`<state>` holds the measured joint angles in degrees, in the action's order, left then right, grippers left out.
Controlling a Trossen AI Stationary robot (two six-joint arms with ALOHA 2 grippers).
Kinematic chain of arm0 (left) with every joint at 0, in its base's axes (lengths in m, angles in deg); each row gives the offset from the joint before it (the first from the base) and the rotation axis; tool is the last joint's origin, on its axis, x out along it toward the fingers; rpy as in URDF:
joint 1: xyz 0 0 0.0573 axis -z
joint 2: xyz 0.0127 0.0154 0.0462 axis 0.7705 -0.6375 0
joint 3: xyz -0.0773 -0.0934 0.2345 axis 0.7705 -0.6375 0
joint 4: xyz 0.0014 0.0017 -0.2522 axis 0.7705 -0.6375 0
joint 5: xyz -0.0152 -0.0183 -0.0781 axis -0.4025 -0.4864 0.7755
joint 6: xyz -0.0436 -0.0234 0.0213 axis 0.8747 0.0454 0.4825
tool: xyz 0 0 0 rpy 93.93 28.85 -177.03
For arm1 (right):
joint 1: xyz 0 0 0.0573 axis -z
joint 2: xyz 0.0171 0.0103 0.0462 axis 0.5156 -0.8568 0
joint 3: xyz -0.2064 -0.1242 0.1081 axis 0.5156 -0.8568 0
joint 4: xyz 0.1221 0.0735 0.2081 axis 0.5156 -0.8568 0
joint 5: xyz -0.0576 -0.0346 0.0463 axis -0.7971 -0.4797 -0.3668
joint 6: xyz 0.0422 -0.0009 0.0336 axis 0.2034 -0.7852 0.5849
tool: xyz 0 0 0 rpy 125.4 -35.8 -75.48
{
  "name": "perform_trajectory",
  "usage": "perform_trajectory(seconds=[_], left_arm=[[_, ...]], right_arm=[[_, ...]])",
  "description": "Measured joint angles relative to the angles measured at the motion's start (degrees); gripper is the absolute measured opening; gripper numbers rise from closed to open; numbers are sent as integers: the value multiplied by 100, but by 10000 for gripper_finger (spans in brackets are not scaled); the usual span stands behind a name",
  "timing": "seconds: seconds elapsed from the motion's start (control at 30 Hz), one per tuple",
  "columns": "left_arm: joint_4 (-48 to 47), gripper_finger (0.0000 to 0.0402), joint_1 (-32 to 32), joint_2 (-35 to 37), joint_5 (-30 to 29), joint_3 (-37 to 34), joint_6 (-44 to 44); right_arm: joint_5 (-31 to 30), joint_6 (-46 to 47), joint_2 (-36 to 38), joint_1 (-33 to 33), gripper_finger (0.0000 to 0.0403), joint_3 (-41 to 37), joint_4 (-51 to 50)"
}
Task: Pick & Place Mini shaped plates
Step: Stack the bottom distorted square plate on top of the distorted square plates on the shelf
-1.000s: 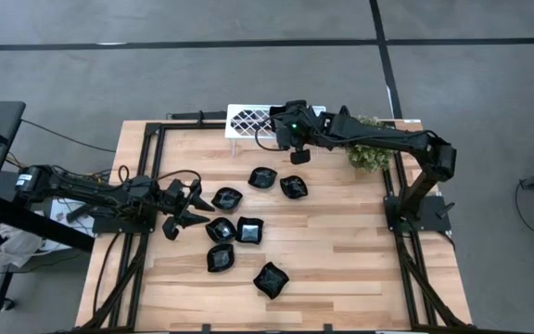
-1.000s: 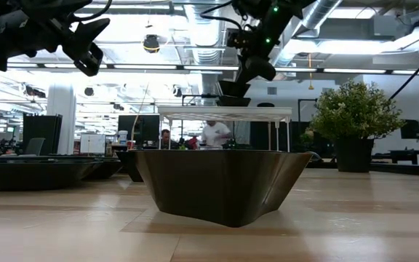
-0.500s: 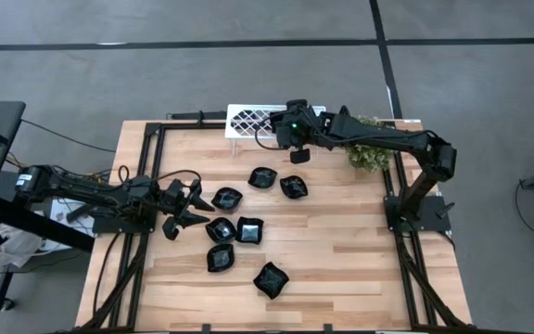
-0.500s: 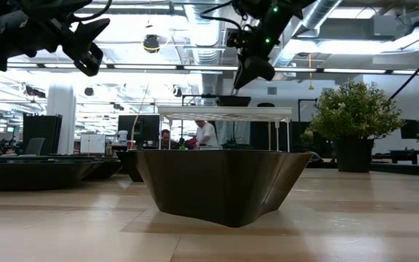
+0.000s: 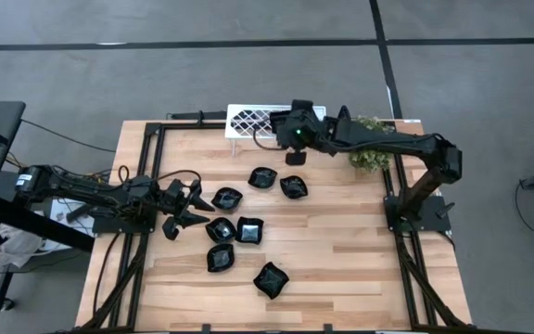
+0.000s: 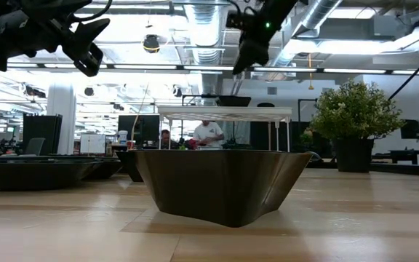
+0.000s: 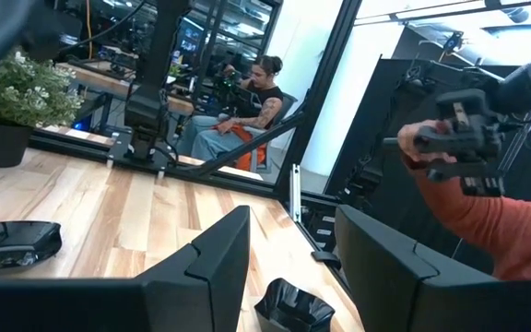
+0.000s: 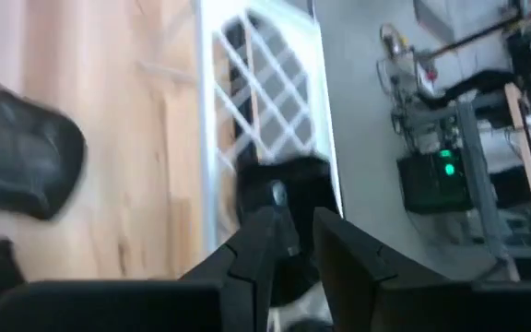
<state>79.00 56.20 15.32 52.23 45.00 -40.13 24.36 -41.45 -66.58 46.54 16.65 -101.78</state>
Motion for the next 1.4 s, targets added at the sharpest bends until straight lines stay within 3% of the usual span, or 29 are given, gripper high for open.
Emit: perform_trajectory(seconds=[0.4, 0.63, 0.73, 0.93, 1.07, 1.2, 1.4], left_arm=[[-9, 163, -1, -4, 1, 0, 2], [-26, 163, -2, -7, 1, 0, 2], [-28, 163, -2, -7, 1, 0, -22], [-32, 163, 0, -7, 1, 0, -39], [-32, 163, -2, -7, 1, 0, -42], [-31, 163, -2, -7, 1, 0, -42], [-28, 163, -1, -7, 1, 0, -420]], right_arm=[[71, 700, 107, -1619, 70, -117, -17], [-256, 1420, 120, -2512, 70, -1145, 299], [-785, 1793, 122, -2884, 70, -1784, 892], [-2713, 2552, 125, -3868, 70, -2824, 2702], [-3171, 2703, 121, -4449, 70, -3164, 3792], [-2896, 2688, 70, -4683, 70, -3262, 4732], [-463, 3252, 32, -4648, 70, -3263, 5288]])
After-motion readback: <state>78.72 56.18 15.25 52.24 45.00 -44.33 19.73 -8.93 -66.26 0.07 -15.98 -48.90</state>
